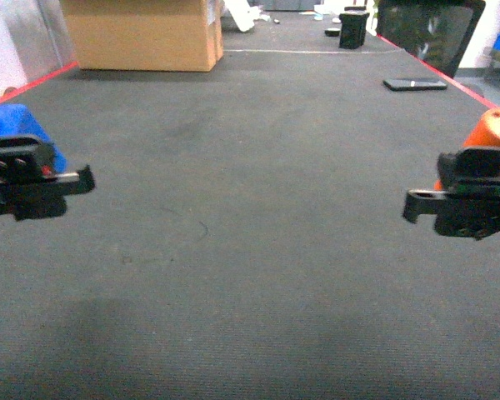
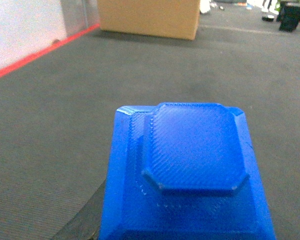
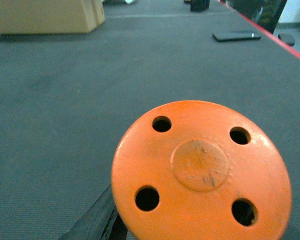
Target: Sort blue parts and orange caps into right shelf containers
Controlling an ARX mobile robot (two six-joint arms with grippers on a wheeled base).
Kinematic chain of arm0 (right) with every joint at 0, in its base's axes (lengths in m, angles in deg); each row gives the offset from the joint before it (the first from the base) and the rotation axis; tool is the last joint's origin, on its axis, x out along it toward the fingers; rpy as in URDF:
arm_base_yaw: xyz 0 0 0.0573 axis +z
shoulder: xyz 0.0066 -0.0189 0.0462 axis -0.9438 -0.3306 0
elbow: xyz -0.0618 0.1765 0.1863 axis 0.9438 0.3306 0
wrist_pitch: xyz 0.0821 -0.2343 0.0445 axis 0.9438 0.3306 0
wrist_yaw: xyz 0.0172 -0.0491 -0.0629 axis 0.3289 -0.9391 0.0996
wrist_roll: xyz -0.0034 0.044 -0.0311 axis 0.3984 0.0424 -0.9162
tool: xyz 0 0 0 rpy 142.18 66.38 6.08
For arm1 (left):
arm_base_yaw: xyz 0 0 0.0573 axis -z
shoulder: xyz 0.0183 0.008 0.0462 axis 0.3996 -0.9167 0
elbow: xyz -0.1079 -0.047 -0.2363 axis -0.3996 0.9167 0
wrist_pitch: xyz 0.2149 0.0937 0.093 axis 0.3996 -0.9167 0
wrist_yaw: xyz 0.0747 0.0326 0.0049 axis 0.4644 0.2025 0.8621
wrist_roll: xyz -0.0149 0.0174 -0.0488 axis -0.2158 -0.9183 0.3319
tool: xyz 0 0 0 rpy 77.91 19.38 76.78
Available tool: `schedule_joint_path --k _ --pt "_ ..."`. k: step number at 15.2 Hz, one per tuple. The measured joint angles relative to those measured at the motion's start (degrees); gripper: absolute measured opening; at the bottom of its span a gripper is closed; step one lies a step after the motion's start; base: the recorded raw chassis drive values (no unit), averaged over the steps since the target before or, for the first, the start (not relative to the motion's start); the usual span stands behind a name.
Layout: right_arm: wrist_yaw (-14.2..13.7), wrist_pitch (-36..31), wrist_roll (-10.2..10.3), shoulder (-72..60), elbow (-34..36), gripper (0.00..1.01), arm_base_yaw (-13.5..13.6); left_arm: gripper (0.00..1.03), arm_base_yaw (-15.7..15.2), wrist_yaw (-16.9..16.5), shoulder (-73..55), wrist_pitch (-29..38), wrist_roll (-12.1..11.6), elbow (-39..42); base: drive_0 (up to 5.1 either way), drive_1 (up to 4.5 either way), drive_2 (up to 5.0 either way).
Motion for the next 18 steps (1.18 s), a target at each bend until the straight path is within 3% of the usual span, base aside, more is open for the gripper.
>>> schedule_joint_path --k 2,4,8,9,10,14,15,17,18 --pt "-0.2 3.3 -1.6 12.8 6.6 0.45 -0.1 0.42 -0.2 2.7 11.0 -1.6 -3.0 5.3 0.0 0.00 0.0" --pt "-0.4 11.1 -2.9 30.6 12.2 0.45 -0.9 0.42 -1.6 4.7 26.5 -8.3 -5.6 10.7 0.0 0.00 0.0" --pt "-2.5 19.9 -4.3 50.1 15.3 0.45 0.1 0.42 0.3 8.1 43.9 -16.2 -7.2 14.0 0.0 0.00 0.0" --pt "-3.5 19.5 -4.4 51.8 15.7 0.45 0.8 0.42 0.4 9.2 44.7 -14.3 -7.5 14.4 0.0 0.00 0.0" --pt "-6.1 16.9 -4.5 52.0 15.7 0.45 2.0 0.42 1.3 12.7 44.3 -11.9 -8.4 14.4 0.0 0.00 0.0" --pt "-6.4 18.6 -4.5 51.5 15.6 0.45 3.0 0.42 1.7 12.9 43.3 -13.0 -9.1 14.7 0.0 0.00 0.0" --pt "-3.1 28.7 -4.8 54.7 14.2 0.45 1.7 0.42 -0.8 5.5 46.9 -23.5 -8.0 13.5 0.0 0.00 0.0" --pt "0.7 37.1 -5.1 59.9 14.4 0.45 -1.2 0.42 -4.0 -5.8 53.1 -32.6 -6.0 13.8 0.0 0.00 0.0" --pt "5.7 42.0 -5.4 65.2 17.8 0.45 -6.2 0.42 -6.3 -15.5 59.0 -38.4 -4.6 17.0 0.0 0.00 0.0"
